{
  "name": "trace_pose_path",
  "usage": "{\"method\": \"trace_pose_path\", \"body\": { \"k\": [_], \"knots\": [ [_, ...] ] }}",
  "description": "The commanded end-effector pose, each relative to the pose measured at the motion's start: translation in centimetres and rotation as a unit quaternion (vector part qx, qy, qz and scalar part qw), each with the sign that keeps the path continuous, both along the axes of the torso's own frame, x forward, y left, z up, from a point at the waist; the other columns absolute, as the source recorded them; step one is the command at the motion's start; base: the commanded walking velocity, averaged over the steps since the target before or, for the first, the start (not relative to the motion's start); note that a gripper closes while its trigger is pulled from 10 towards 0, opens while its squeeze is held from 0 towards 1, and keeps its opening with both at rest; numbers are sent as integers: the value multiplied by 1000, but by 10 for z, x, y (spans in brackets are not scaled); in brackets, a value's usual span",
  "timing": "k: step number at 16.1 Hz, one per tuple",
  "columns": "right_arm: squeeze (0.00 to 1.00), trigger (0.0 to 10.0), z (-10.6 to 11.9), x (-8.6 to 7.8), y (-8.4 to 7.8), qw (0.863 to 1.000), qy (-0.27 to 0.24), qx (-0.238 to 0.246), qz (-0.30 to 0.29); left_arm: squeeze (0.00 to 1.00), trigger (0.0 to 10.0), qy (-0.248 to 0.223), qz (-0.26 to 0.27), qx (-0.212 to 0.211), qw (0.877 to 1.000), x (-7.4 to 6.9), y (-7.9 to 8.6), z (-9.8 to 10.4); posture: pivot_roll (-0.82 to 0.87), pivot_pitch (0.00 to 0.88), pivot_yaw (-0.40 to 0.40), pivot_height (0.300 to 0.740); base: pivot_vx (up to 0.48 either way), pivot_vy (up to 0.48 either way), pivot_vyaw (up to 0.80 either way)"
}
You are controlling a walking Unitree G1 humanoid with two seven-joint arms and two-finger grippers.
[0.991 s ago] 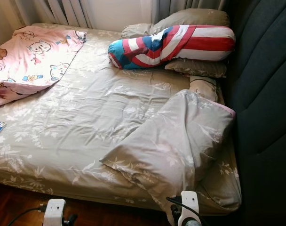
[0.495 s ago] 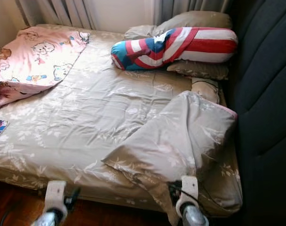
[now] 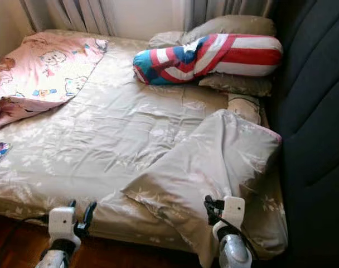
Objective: Clean up the room
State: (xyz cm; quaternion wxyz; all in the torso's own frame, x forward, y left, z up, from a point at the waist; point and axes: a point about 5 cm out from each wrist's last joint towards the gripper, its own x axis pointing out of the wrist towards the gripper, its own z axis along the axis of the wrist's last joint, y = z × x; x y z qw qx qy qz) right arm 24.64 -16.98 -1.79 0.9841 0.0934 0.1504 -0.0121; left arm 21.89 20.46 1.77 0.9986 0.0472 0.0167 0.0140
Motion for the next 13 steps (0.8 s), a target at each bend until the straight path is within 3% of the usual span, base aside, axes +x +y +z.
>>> {"method": "trace_pose_path", "body": {
  "k": [1, 8, 13],
  "knots": [
    [0, 10000, 1, -2, -1, 1000, -7, -1, -4, 0, 10000, -5, 2, -5, 1000, 1, -2, 6, 25, 51, -55, 740, 0, 0, 0],
    [0, 10000, 12, 7, 3, 1000, -23, 3, -18, 0, 10000, -19, 1, -18, 1000, 10, -18, 39, 18, 108, -69, 740, 0, 0, 0],
    [0, 10000, 17, 10, 3, 999, -29, 7, -23, 0, 10000, -10, 8, -18, 1000, 8, -15, 48, 18, 125, -68, 740, 0, 0, 0]
  ]
}}
